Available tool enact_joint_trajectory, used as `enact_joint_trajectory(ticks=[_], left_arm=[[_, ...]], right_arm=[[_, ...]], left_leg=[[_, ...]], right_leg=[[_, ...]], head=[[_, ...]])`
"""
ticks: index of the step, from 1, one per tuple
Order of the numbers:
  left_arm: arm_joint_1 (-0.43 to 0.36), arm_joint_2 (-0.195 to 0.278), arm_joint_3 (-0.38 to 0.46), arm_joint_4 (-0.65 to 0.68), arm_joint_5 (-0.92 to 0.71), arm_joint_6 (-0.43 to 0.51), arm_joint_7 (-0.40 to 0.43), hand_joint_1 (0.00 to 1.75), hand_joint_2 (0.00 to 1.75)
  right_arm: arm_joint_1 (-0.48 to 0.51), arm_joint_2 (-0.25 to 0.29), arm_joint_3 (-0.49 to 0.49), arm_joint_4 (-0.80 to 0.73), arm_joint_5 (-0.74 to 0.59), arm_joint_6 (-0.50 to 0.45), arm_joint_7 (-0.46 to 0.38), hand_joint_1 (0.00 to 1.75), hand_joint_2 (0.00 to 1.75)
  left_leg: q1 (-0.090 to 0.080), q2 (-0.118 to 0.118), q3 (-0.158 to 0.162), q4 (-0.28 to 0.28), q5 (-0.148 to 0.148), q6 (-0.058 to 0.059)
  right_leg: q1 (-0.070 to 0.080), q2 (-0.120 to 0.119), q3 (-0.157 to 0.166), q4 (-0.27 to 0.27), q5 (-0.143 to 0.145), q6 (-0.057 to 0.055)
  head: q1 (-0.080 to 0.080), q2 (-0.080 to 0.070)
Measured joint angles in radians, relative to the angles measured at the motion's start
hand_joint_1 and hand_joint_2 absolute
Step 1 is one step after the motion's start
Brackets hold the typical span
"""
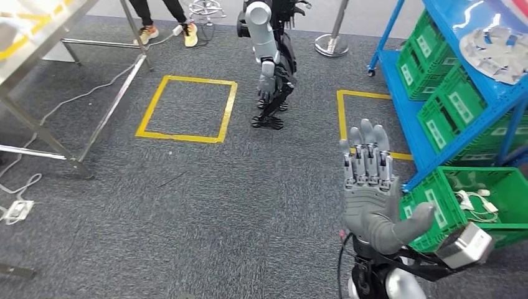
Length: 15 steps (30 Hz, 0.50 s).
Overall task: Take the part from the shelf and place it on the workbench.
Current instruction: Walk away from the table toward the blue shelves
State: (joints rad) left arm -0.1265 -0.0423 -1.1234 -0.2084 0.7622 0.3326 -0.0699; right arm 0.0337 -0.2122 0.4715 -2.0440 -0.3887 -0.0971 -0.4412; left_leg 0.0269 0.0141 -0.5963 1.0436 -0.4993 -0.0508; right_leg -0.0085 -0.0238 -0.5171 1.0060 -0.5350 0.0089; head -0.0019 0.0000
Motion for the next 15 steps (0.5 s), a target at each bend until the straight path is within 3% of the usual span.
enact_joint_trajectory(ticks=[1, 4, 7, 10, 12, 15], left_arm=[[0.000, 0.000, 0.000, 0.000, 0.000, 0.000, 0.000, 0.00, 0.00], [0.001, 0.000, 0.000, 0.000, 0.000, 0.000, 0.000, 0.00, 0.00], [0.001, 0.000, 0.000, 0.000, -0.001, 0.000, 0.000, 0.00, 0.00], [0.001, 0.000, 0.000, 0.000, -0.001, 0.000, 0.000, 0.00, 0.00], [0.001, 0.000, 0.000, 0.000, -0.001, 0.000, 0.000, 0.00, 0.00], [0.001, 0.000, 0.000, 0.000, -0.001, -0.001, 0.001, 0.00, 0.00]], right_arm=[[0.000, 0.000, 0.000, 0.000, 0.000, 0.001, -0.001, 0.00, 0.00], [0.001, 0.001, 0.000, 0.000, -0.001, 0.003, -0.003, 0.00, 0.00], [0.001, 0.000, 0.000, 0.000, -0.001, 0.003, -0.003, 0.00, 0.00], [0.001, 0.001, 0.000, 0.000, -0.001, 0.003, -0.003, 0.00, 0.00], [0.001, 0.001, 0.000, 0.000, -0.001, 0.003, -0.003, 0.00, 0.00], [0.002, 0.002, 0.000, 0.000, -0.001, 0.003, -0.003, 0.00, 0.00]], left_leg=[[-0.002, 0.000, 0.002, -0.003, -0.003, 0.007], [-0.006, -0.002, 0.003, -0.004, -0.004, 0.018], [-0.010, -0.003, 0.004, -0.004, -0.007, 0.028], [-0.012, -0.005, 0.004, -0.004, -0.007, 0.033], [-0.013, -0.007, 0.004, -0.004, -0.008, 0.033], [-0.017, -0.011, 0.003, -0.001, -0.009, 0.040]], right_leg=[[0.000, 0.001, -0.001, 0.003, -0.002, -0.004], [-0.001, 0.002, 0.001, 0.001, -0.002, -0.033], [-0.003, 0.002, 0.003, -0.005, -0.001, -0.037], [-0.005, 0.002, 0.005, -0.010, 0.002, -0.031], [-0.006, 0.002, 0.007, -0.013, 0.003, -0.021], [-0.011, 0.001, 0.012, -0.021, 0.005, 0.016]], head=[[0.000, 0.000], [0.011, 0.000], [0.019, 0.000], [0.027, 0.000], [0.031, 0.000], [0.036, 0.000]])
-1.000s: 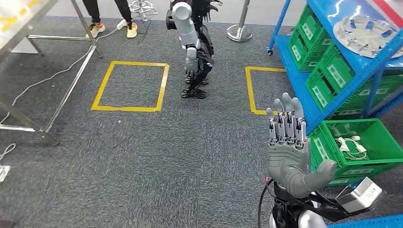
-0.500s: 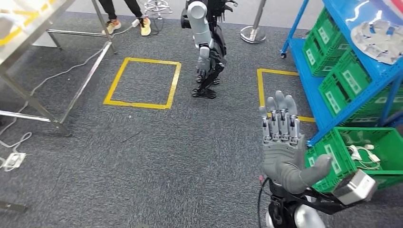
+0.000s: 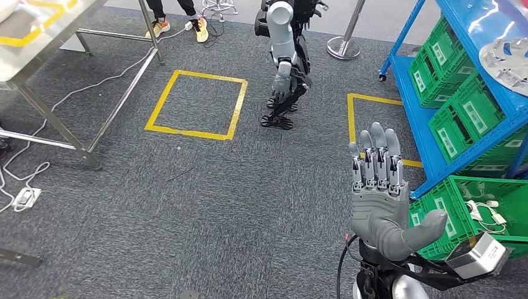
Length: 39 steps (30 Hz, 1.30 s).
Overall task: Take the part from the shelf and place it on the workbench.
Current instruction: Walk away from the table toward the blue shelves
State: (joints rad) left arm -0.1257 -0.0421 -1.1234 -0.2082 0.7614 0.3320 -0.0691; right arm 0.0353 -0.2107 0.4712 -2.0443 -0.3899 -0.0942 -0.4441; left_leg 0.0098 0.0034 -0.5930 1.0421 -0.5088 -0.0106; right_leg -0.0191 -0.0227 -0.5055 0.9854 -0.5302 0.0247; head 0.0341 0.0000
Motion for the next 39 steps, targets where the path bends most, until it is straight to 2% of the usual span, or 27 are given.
enact_joint_trajectory(ticks=[1, 3, 5, 6, 8, 9, 10, 11, 13, 15, 18, 19, 20, 22, 23, 24, 25, 26, 27, 29, 30, 31, 33, 35, 36, 38, 39], left_arm=[[0.000, 0.000, 0.000, 0.000, 0.000, -0.001, 0.001, 0.00, 0.00], [0.000, 0.001, 0.000, 0.000, 0.000, -0.003, 0.003, 0.00, 0.00], [-0.001, 0.001, 0.000, 0.000, 0.000, -0.004, 0.003, 0.00, 0.00], [-0.001, 0.001, 0.000, 0.000, 0.000, -0.004, 0.003, 0.00, 0.00], [-0.001, 0.001, 0.000, 0.000, 0.000, -0.004, 0.003, 0.00, 0.00], [0.000, 0.002, 0.000, 0.000, 0.000, -0.004, 0.004, 0.00, 0.00], [0.000, 0.002, 0.000, 0.000, 0.000, -0.004, 0.004, 0.00, 0.00], [0.000, 0.002, 0.000, 0.000, 0.000, -0.004, 0.004, 0.00, 0.00], [0.000, 0.002, 0.000, 0.000, 0.000, -0.004, 0.004, 0.00, 0.00], [-0.001, 0.004, 0.000, 0.000, -0.001, -0.004, 0.003, 0.00, 0.00], [0.000, 0.005, 0.000, 0.000, -0.001, -0.004, 0.003, 0.00, 0.00], [0.001, 0.006, 0.000, 0.000, -0.001, -0.004, 0.004, 0.00, 0.00], [0.001, 0.006, 0.000, 0.000, -0.001, -0.004, 0.004, 0.00, 0.00], [0.000, 0.006, 0.000, 0.000, -0.001, -0.004, 0.003, 0.00, 0.00], [0.000, 0.006, 0.000, 0.000, -0.001, -0.004, 0.003, 0.00, 0.00], [0.001, 0.006, 0.000, 0.000, -0.001, -0.004, 0.003, 0.00, 0.00], [0.001, 0.007, 0.000, 0.000, -0.001, -0.004, 0.004, 0.00, 0.00], [0.001, 0.007, 0.000, 0.000, -0.001, -0.004, 0.004, 0.00, 0.00], [0.001, 0.007, 0.000, 0.000, -0.001, -0.004, 0.004, 0.00, 0.00], [-0.001, 0.007, 0.000, 0.000, -0.001, -0.004, 0.004, 0.00, 0.00], [-0.002, 0.007, 0.000, 0.000, -0.001, -0.004, 0.004, 0.00, 0.00], [-0.002, 0.007, 0.000, 0.000, -0.001, -0.004, 0.004, 0.00, 0.00], [-0.001, 0.008, 0.000, 0.000, -0.001, -0.004, 0.004, 0.00, 0.00], [-0.001, 0.008, 0.000, 0.000, -0.001, -0.004, 0.004, 0.00, 0.00], [-0.002, 0.008, 0.000, 0.000, -0.001, -0.004, 0.004, 0.00, 0.00], [-0.002, 0.007, 0.000, 0.000, -0.001, -0.004, 0.004, 0.00, 0.00], [-0.002, 0.007, 0.000, 0.000, -0.001, -0.004, 0.004, 0.00, 0.00]], right_arm=[[0.000, 0.000, 0.000, 0.000, 0.000, 0.000, 0.000, 0.00, 0.00], [0.000, 0.002, 0.000, 0.000, 0.000, 0.000, -0.001, 0.00, 0.00], [0.000, 0.002, -0.001, 0.000, -0.001, 0.000, -0.003, 0.00, 0.00], [0.001, 0.003, -0.002, 0.000, -0.001, 0.001, -0.004, 0.00, 0.00], [0.003, 0.003, -0.005, 0.001, -0.003, 0.001, -0.006, 0.00, 0.00], [0.004, 0.003, -0.006, 0.003, -0.005, 0.001, -0.008, 0.00, 0.00], [0.005, 0.003, -0.006, 0.005, -0.006, 0.002, -0.009, 0.00, 0.00], [0.006, 0.003, -0.007, 0.006, -0.007, 0.002, -0.010, 0.00, 0.00], [0.007, 0.003, -0.007, 0.008, -0.007, 0.003, -0.011, 0.00, 0.00], [0.006, 0.004, -0.007, 0.009, -0.007, 0.004, -0.012, 0.00, 0.00], [0.007, 0.005, -0.007, 0.010, -0.008, 0.004, -0.013, 0.00, 0.00], [0.006, 0.006, -0.007, 0.010, -0.008, 0.004, -0.013, 0.00, 0.00], [0.005, 0.007, -0.007, 0.010, -0.008, 0.004, -0.013, 0.00, 0.00], [0.005, 0.008, -0.007, 0.010, -0.008, 0.004, -0.014, 0.00, 0.00], [0.005, 0.008, -0.008, 0.010, -0.008, 0.004, -0.014, 0.00, 0.00], [0.006, 0.008, -0.008, 0.010, -0.008, 0.004, -0.014, 0.00, 0.00], [0.006, 0.008, -0.007, 0.012, -0.008, 0.004, -0.014, 0.00, 0.00], [0.006, 0.008, -0.007, 0.013, -0.008, 0.004, -0.014, 0.00, 0.00], [0.006, 0.008, -0.007, 0.014, -0.008, 0.004, -0.014, 0.00, 0.00], [0.006, 0.008, -0.007, 0.014, -0.008, 0.004, -0.014, 0.00, 0.00], [0.006, 0.008, -0.007, 0.014, -0.008, 0.004, -0.014, 0.00, 0.00], [0.005, 0.008, -0.007, 0.014, -0.008, 0.004, -0.014, 0.00, 0.00], [0.005, 0.008, -0.007, 0.014, -0.008, 0.005, -0.016, 0.00, 0.00], [0.006, 0.008, -0.007, 0.014, -0.007, 0.005, -0.016, 0.00, 0.00], [0.006, 0.008, -0.008, 0.014, -0.007, 0.005, -0.017, 0.00, 0.00], [0.006, 0.008, -0.008, 0.015, -0.008, 0.005, -0.017, 0.00, 0.00], [0.007, 0.008, -0.008, 0.015, -0.008, 0.005, -0.017, 0.00, 0.00]], left_leg=[[-0.003, -0.001, 0.000, 0.001, 0.000, 0.006], [-0.005, -0.003, 0.003, -0.008, 0.007, 0.021], [-0.001, -0.004, 0.009, -0.029, 0.022, 0.032], [0.000, -0.004, 0.011, -0.036, 0.028, 0.036], [-0.002, -0.007, 0.009, -0.038, 0.032, 0.036], [-0.003, -0.009, 0.008, -0.038, 0.033, 0.035], [-0.004, -0.012, 0.007, -0.038, 0.035, 0.032], [-0.004, -0.015, 0.006, -0.037, 0.037, 0.029], [-0.003, -0.020, 0.004, -0.036, 0.041, 0.020], [-0.005, -0.024, -0.001, -0.033, 0.047, 0.007], [-0.003, -0.024, -0.009, -0.034, 0.058, -0.015], [-0.001, -0.019, -0.013, -0.028, 0.051, -0.020], [0.001, -0.014, -0.023, -0.006, 0.029, -0.024], [0.003, -0.004, -0.063, 0.096, -0.051, -0.029], [0.003, -0.003, -0.085, 0.164, -0.093, -0.031], [0.004, -0.003, -0.101, 0.218, -0.121, -0.032], [0.004, -0.003, -0.101, 0.243, -0.131, -0.032], [0.004, -0.003, -0.080, 0.227, -0.122, -0.031], [0.004, -0.003, -0.040, 0.176, -0.099, -0.029], [0.002, -0.003, 0.056, 0.031, -0.055, -0.023], [0.001, -0.004, 0.085, -0.019, -0.044, -0.019], [-0.001, -0.005, 0.099, -0.046, -0.041, -0.014], [-0.007, -0.006, 0.094, -0.050, -0.035, -0.002], [-0.008, -0.006, 0.086, -0.051, -0.023, 0.014], [-0.008, -0.006, 0.080, -0.053, -0.015, 0.022], [-0.012, -0.006, 0.062, -0.052, -0.001, 0.032], [-0.015, -0.006, 0.053, -0.051, 0.005, 0.035]], right_leg=[[-0.002, -0.001, 0.002, -0.004, 0.003, 0.014], [-0.006, -0.002, 0.006, -0.011, 0.006, 0.032], [-0.008, 0.004, -0.008, 0.021, -0.024, 0.034], [-0.009, 0.009, -0.026, 0.066, -0.054, 0.032], [-0.009, 0.016, -0.081, 0.196, -0.118, 0.029], [-0.009, 0.017, -0.102, 0.247, -0.135, 0.029], [-0.009, 0.018, -0.109, 0.266, -0.132, 0.028], [-0.010, 0.018, -0.099, 0.245, -0.111, 0.027], [-0.012, 0.019, -0.042, 0.122, -0.043, 0.025], [-0.011, 0.025, 0.001, 0.022, -0.006, 0.019], [-0.003, 0.028, -0.003, 0.007, 0.006, -0.003], [-0.002, 0.026, -0.007, 0.006, 0.012, -0.013], [-0.002, 0.024, -0.012, 0.004, 0.019, -0.023], [0.001, 0.020, -0.027, 0.002, 0.034, -0.036], [0.003, 0.018, -0.036, 0.002, 0.040, -0.039], [0.006, 0.016, -0.044, 0.002, 0.046, -0.039], [0.008, 0.014, -0.053, 0.003, 0.052, -0.039], [0.009, 0.013, -0.060, 0.004, 0.057, -0.037], [0.010, 0.012, -0.066, 0.005, 0.061, -0.035], [0.012, 0.012, -0.075, 0.011, 0.068, -0.028], [0.013, 0.012, -0.078, 0.013, 0.071, -0.024], [0.014, 0.012, -0.081, 0.016, 0.075, -0.018], [0.010, 0.012, -0.084, 0.017, 0.082, -0.006], [0.005, 0.014, -0.094, 0.036, 0.060, 0.005], [0.004, 0.015, -0.107, 0.071, 0.028, 0.008], [0.003, 0.016, -0.149, 0.199, -0.062, 0.013], [0.003, 0.016, -0.167, 0.264, -0.096, 0.014]], head=[[-0.001, 0.000], [-0.005, 0.000], [-0.004, 0.000], [-0.001, 0.000], [0.005, 0.000], [0.007, 0.000], [0.008, 0.000], [0.008, 0.000], [0.010, 0.000], [0.011, 0.000], [0.003, 0.000], [0.000, 0.000], [-0.004, 0.000], [-0.017, 0.000], [-0.024, 0.000], [-0.030, 0.000], [-0.034, 0.000], [-0.037, 0.000], [-0.039, 0.000], [-0.043, 0.000], [-0.043, 0.000], [-0.042, 0.000], [-0.038, 0.000], [-0.037, 0.000], [-0.033, 0.000], [-0.023, 0.000], [-0.018, 0.000]])
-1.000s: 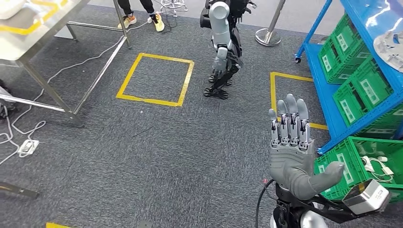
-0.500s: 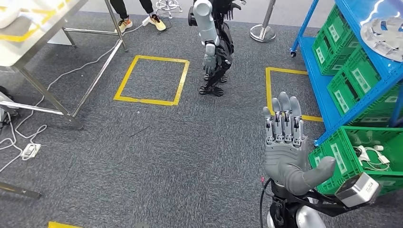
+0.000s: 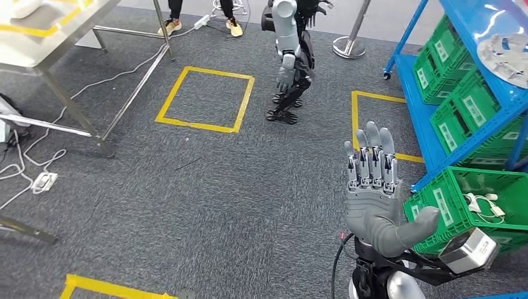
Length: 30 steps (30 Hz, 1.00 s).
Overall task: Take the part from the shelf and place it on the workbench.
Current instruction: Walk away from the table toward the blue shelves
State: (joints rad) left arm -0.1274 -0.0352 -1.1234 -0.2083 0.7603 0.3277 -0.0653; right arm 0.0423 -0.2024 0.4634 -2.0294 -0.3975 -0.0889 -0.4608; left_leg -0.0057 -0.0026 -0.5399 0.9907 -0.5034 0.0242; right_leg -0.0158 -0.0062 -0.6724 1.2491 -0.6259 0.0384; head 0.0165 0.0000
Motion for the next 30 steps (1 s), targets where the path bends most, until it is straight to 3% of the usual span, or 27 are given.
enact_joint_trajectory(ticks=[1, 2, 3, 6, 8, 10, 11, 13, 15, 16, 17, 18, 20, 22, 26, 28, 30], left_arm=[[0.001, 0.000, 0.000, 0.000, 0.000, 0.000, 0.000, 0.00, 0.00], [0.001, 0.000, 0.000, 0.000, 0.000, 0.000, 0.000, 0.00, 0.00], [0.001, 0.000, 0.000, 0.000, 0.000, 0.000, 0.000, 0.00, 0.00], [0.001, -0.004, 0.000, 0.000, 0.000, 0.000, 0.000, 0.00, 0.00], [0.000, -0.007, 0.000, 0.000, 0.000, 0.000, 0.000, 0.00, 0.00], [0.000, -0.008, 0.000, 0.000, 0.000, 0.000, 0.000, 0.00, 0.00], [0.000, -0.008, 0.000, 0.000, 0.000, 0.000, 0.000, 0.00, 0.00], [0.000, -0.006, 0.000, 0.000, 0.000, 0.000, 0.000, 0.00, 0.00], [0.001, -0.006, 0.000, 0.000, 0.000, 0.000, 0.000, 0.00, 0.00], [0.001, -0.005, 0.000, 0.000, 0.000, 0.000, 0.000, 0.00, 0.00], [0.001, -0.005, 0.000, 0.000, 0.000, 0.000, 0.000, 0.00, 0.00], [0.001, -0.005, 0.000, 0.000, 0.000, 0.000, 0.000, 0.00, 0.00], [0.001, -0.004, 0.000, 0.000, 0.000, 0.000, 0.000, 0.00, 0.00], [0.000, -0.005, 0.000, 0.000, 0.000, 0.000, 0.000, 0.00, 0.00], [0.000, -0.006, 0.000, 0.000, 0.000, 0.000, 0.000, 0.00, 0.00], [0.000, -0.006, 0.000, 0.000, 0.000, 0.000, 0.000, 0.00, 0.00], [0.000, -0.007, 0.000, 0.000, -0.001, 0.000, 0.001, 0.00, 0.00]], right_arm=[[0.001, 0.000, 0.000, 0.001, 0.000, 0.000, 0.000, 0.00, 0.00], [0.001, 0.000, 0.000, 0.001, 0.000, 0.000, 0.000, 0.00, 0.00], [0.001, 0.000, 0.000, 0.002, 0.000, 0.000, 0.000, 0.00, 0.00], [-0.001, 0.000, 0.000, 0.002, 0.000, 0.000, -0.001, 0.00, 0.00], [-0.003, 0.000, 0.000, 0.002, 0.000, 0.000, -0.002, 0.00, 0.00], [-0.004, 0.000, 0.000, 0.002, 0.000, 0.000, -0.002, 0.00, 0.00], [-0.004, 0.000, 0.000, 0.002, 0.000, 0.001, -0.002, 0.00, 0.00], [-0.005, 0.002, 0.000, 0.002, 0.000, 0.001, -0.002, 0.00, 0.00], [-0.004, 0.003, 0.000, 0.002, 0.000, 0.001, -0.002, 0.00, 0.00], [-0.003, 0.004, 0.000, 0.003, 0.000, 0.001, -0.002, 0.00, 0.00], [-0.003, 0.005, 0.000, 0.003, 0.000, 0.001, -0.002, 0.00, 0.00], [-0.003, 0.005, 0.000, 0.004, 0.000, 0.001, -0.002, 0.00, 0.00], [-0.003, 0.006, 0.000, 0.005, 0.000, 0.001, -0.002, 0.00, 0.00], [-0.004, 0.006, 0.000, 0.005, 0.000, 0.002, -0.002, 0.00, 0.00], [-0.004, 0.006, 0.000, 0.005, 0.000, 0.002, -0.003, 0.00, 0.00], [-0.004, 0.006, 0.000, 0.005, 0.000, 0.002, -0.003, 0.00, 0.00], [-0.004, 0.006, 0.000, 0.005, 0.000, 0.002, -0.003, 0.00, 0.00]], left_leg=[[-0.004, 0.000, -0.009, 0.001, 0.006, 0.002], [-0.007, -0.001, -0.016, 0.001, 0.012, 0.003], [-0.010, -0.002, -0.022, 0.001, 0.016, 0.003], [-0.015, -0.002, -0.032, 0.002, 0.029, -0.002], [-0.013, -0.001, -0.037, 0.002, 0.037, -0.012], [-0.011, 0.000, -0.040, 0.003, 0.041, -0.022], [-0.011, 0.000, -0.046, 0.014, 0.028, -0.027], [-0.007, 0.000, -0.079, 0.090, -0.036, -0.038], [0.002, -0.001, -0.125, 0.216, -0.110, -0.052], [0.008, -0.001, -0.137, 0.260, -0.127, -0.059], [0.013, 0.000, -0.132, 0.270, -0.123, -0.065], [0.019, 0.002, -0.109, 0.242, -0.102, -0.071], [0.030, 0.006, -0.024, 0.114, -0.053, -0.085], [0.032, 0.005, 0.027, 0.029, -0.035, -0.081], [0.025, 0.002, 0.016, 0.020, -0.028, -0.041], [0.022, 0.003, 0.003, 0.018, -0.017, -0.023], [0.014, 0.003, -0.011, 0.018, -0.007, -0.012]], right_leg=[[0.000, 0.000, -0.005, 0.039, -0.015, -0.002], [0.002, 0.001, 0.008, 0.038, -0.010, -0.006], [0.005, 0.001, 0.040, -0.004, 0.013, -0.013], [0.022, 0.004, 0.174, -0.222, 0.082, -0.043], [0.030, 0.006, 0.203, -0.281, 0.088, -0.055], [0.030, 0.004, 0.202, -0.293, 0.101, -0.060], [0.027, 0.002, 0.200, -0.301, 0.110, -0.064], [0.021, -0.003, 0.192, -0.313, 0.128, -0.070], [0.020, -0.005, 0.175, -0.311, 0.139, -0.070], [0.019, -0.006, 0.166, -0.307, 0.143, -0.068], [0.017, -0.007, 0.157, -0.302, 0.146, -0.065], [0.015, -0.007, 0.148, -0.296, 0.148, -0.062], [0.010, -0.006, 0.132, -0.277, 0.147, -0.053], [0.009, -0.004, 0.120, -0.259, 0.145, -0.040], [0.005, 0.001, 0.102, -0.240, 0.143, -0.017], [0.002, 0.001, 0.073, -0.169, 0.086, -0.010], [0.002, 0.002, 0.026, -0.034, 0.006, -0.009]], head=[[0.004, 0.000], [0.007, 0.000], [0.011, 0.000], [0.015, 0.000], [0.017, 0.000], [0.021, 0.000], [0.020, 0.000], [0.011, 0.000], [-0.001, 0.000], [-0.005, 0.000], [-0.009, 0.000], [-0.012, 0.000], [-0.018, 0.000], [-0.023, 0.000], [-0.017, 0.000], [-0.008, 0.000], [0.005, 0.000]])
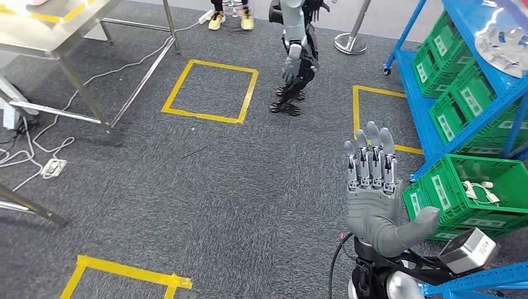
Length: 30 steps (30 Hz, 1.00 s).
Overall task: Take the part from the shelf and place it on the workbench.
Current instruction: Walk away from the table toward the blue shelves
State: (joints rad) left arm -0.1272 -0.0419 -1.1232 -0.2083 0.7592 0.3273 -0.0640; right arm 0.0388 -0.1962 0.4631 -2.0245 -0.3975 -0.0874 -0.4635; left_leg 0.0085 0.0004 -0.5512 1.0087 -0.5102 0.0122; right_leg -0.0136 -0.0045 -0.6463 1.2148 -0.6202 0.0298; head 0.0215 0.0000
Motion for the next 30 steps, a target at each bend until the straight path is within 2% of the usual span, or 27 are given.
enact_joint_trajectory(ticks=[1, 2, 3, 5, 7, 9, 11, 13, 15, 16, 17, 18, 19, 21, 22, 23, 24, 26, 27, 28, 30], left_arm=[[0.000, 0.000, 0.000, 0.000, 0.000, 0.000, 0.000, 0.00, 0.00], [0.001, 0.000, 0.000, 0.000, 0.000, 0.000, 0.001, 0.00, 0.00], [0.001, 0.000, 0.000, 0.000, 0.000, 0.000, 0.001, 0.00, 0.00], [0.000, -0.001, 0.000, 0.000, -0.001, 0.000, 0.001, 0.00, 0.00], [0.000, -0.004, 0.000, 0.000, -0.001, 0.000, 0.001, 0.00, 0.00], [0.000, -0.007, 0.000, 0.000, -0.002, 0.000, 0.001, 0.00, 0.00], [0.000, -0.008, 0.000, 0.000, -0.002, -0.001, 0.001, 0.00, 0.00], [0.000, -0.007, 0.000, 0.000, -0.002, -0.001, 0.001, 0.00, 0.00], [0.000, -0.005, 0.000, 0.000, -0.002, -0.001, 0.001, 0.00, 0.00], [0.001, -0.004, 0.000, 0.000, -0.002, -0.001, 0.001, 0.00, 0.00], [0.001, -0.004, 0.000, 0.000, -0.002, -0.001, 0.001, 0.00, 0.00], [0.001, -0.003, 0.000, 0.000, -0.001, -0.001, 0.001, 0.00, 0.00], [0.001, -0.002, 0.000, 0.000, 0.000, -0.001, 0.001, 0.00, 0.00], [0.001, -0.001, 0.000, 0.000, 0.001, -0.001, 0.000, 0.00, 0.00], [0.001, -0.001, 0.000, 0.000, 0.001, -0.001, -0.001, 0.00, 0.00], [0.002, -0.001, 0.000, 0.000, 0.002, -0.001, -0.001, 0.00, 0.00], [0.003, 0.000, 0.000, 0.000, 0.002, 0.000, -0.001, 0.00, 0.00], [0.005, 0.000, 0.000, 0.001, 0.003, 0.000, -0.002, 0.00, 0.00], [0.004, 0.000, 0.000, 0.000, 0.003, 0.000, -0.002, 0.00, 0.00], [0.004, -0.001, 0.000, 0.000, 0.003, 0.000, -0.002, 0.00, 0.00], [0.004, 0.000, 0.000, 0.000, 0.003, 0.000, -0.001, 0.00, 0.00]], right_arm=[[0.000, 0.000, 0.000, 0.000, 0.000, 0.000, 0.000, 0.00, 0.00], [0.001, 0.000, 0.000, 0.000, 0.000, 0.000, 0.000, 0.00, 0.00], [0.001, 0.000, 0.000, 0.000, 0.000, 0.000, 0.000, 0.00, 0.00], [0.000, 0.001, 0.000, 0.000, 0.000, 0.000, 0.000, 0.00, 0.00], [-0.002, 0.001, 0.000, -0.001, 0.000, 0.000, 0.000, 0.00, 0.00], [-0.002, 0.001, 0.000, -0.001, 0.000, 0.000, 0.000, 0.00, 0.00], [-0.001, 0.001, 0.000, -0.001, 0.000, 0.000, 0.000, 0.00, 0.00], [-0.002, 0.002, 0.000, -0.001, 0.001, 0.000, 0.000, 0.00, 0.00], [-0.001, 0.002, 0.000, 0.000, 0.001, 0.000, 0.000, 0.00, 0.00], [0.000, 0.002, 0.000, 0.000, 0.001, 0.000, 0.000, 0.00, 0.00], [0.000, 0.002, 0.000, 0.000, 0.001, 0.000, 0.000, 0.00, 0.00], [0.001, 0.002, 0.000, 0.000, 0.001, 0.000, 0.000, 0.00, 0.00], [0.001, 0.002, 0.000, 0.000, 0.001, 0.000, 0.000, 0.00, 0.00], [0.001, 0.002, 0.000, 0.000, 0.001, 0.000, 0.000, 0.00, 0.00], [0.001, 0.002, 0.000, 0.000, 0.001, 0.000, 0.000, 0.00, 0.00], [0.000, 0.002, 0.000, 0.000, 0.000, 0.000, 0.001, 0.00, 0.00], [0.000, 0.002, 0.000, 0.000, 0.000, 0.000, 0.001, 0.00, 0.00], [-0.001, 0.002, 0.000, 0.000, -0.001, 0.000, 0.002, 0.00, 0.00], [-0.001, 0.002, 0.000, 0.000, -0.001, 0.000, 0.002, 0.00, 0.00], [-0.002, 0.002, 0.000, 0.000, -0.001, 0.000, 0.002, 0.00, 0.00], [-0.002, 0.002, 0.000, 0.000, -0.002, 0.000, 0.004, 0.00, 0.00]], left_leg=[[-0.005, 0.000, -0.007, 0.000, 0.005, 0.004], [-0.010, 0.000, -0.013, 0.001, 0.009, 0.006], [-0.014, 0.000, -0.017, 0.001, 0.013, 0.008], [-0.020, -0.001, -0.021, 0.001, 0.020, 0.009], [-0.022, -0.002, -0.026, 0.002, 0.026, 0.004], [-0.023, 0.000, -0.033, 0.003, 0.034, -0.005], [-0.024, 0.000, -0.039, 0.006, 0.033, -0.014], [-0.023, -0.002, -0.063, 0.057, -0.008, -0.024], [-0.016, -0.003, -0.111, 0.176, -0.080, -0.035], [-0.012, -0.003, -0.133, 0.232, -0.105, -0.041], [-0.007, -0.003, -0.142, 0.263, -0.113, -0.047], [-0.003, -0.003, -0.132, 0.258, -0.102, -0.052], [0.001, -0.005, -0.103, 0.213, -0.075, -0.056], [0.010, -0.042, -0.026, 0.086, -0.031, -0.063], [0.012, -0.060, -0.001, 0.042, -0.022, -0.059], [0.011, -0.073, 0.009, 0.023, -0.023, -0.054], [0.008, -0.073, 0.010, 0.022, -0.025, -0.045], [0.007, -0.053, 0.008, 0.021, -0.020, -0.029], [0.008, -0.042, 0.007, 0.019, -0.017, -0.022], [0.008, -0.030, 0.006, 0.017, -0.014, -0.016], [0.006, -0.006, 0.000, 0.016, -0.012, -0.009]], right_leg=[[0.001, 0.000, -0.016, 0.054, -0.024, -0.002], [0.003, 0.000, -0.017, 0.077, -0.030, -0.007], [0.007, 0.000, 0.002, 0.056, -0.015, -0.015], [0.021, 0.002, 0.080, -0.075, 0.045, -0.037], [0.035, 0.002, 0.144, -0.195, 0.082, -0.058], [0.039, 0.002, 0.157, -0.230, 0.086, -0.067], [0.035, 0.000, 0.156, -0.247, 0.099, -0.070], [0.029, -0.004, 0.155, -0.265, 0.117, -0.073], [0.027, -0.007, 0.146, -0.265, 0.125, -0.073], [0.026, -0.008, 0.139, -0.261, 0.127, -0.071], [0.025, -0.008, 0.132, -0.256, 0.128, -0.070], [0.023, -0.007, 0.126, -0.250, 0.128, -0.068], [0.021, -0.004, 0.121, -0.242, 0.127, -0.064], [0.016, 0.006, 0.108, -0.222, 0.122, -0.052], [0.015, 0.012, 0.100, -0.211, 0.119, -0.045], [0.014, 0.018, 0.094, -0.204, 0.119, -0.038], [0.013, 0.024, 0.089, -0.201, 0.121, -0.032], [0.009, 0.036, 0.083, -0.197, 0.122, -0.022], [0.008, 0.036, 0.076, -0.184, 0.111, -0.017], [0.007, 0.032, 0.061, -0.151, 0.089, -0.012], [0.006, 0.017, 0.009, -0.033, 0.022, -0.004]], head=[[0.006, 0.000], [0.010, 0.000], [0.013, 0.000], [0.016, 0.000], [0.016, 0.000], [0.018, 0.000], [0.019, 0.000], [0.013, 0.000], [0.003, 0.000], [-0.001, 0.000], [-0.004, 0.000], [-0.007, 0.000], [-0.009, 0.000], [-0.015, 0.000], [-0.018, 0.000], [-0.019, 0.000], [-0.019, 0.000], [-0.017, 0.000], [-0.015, 0.000], [-0.010, 0.000], [0.004, 0.000]])
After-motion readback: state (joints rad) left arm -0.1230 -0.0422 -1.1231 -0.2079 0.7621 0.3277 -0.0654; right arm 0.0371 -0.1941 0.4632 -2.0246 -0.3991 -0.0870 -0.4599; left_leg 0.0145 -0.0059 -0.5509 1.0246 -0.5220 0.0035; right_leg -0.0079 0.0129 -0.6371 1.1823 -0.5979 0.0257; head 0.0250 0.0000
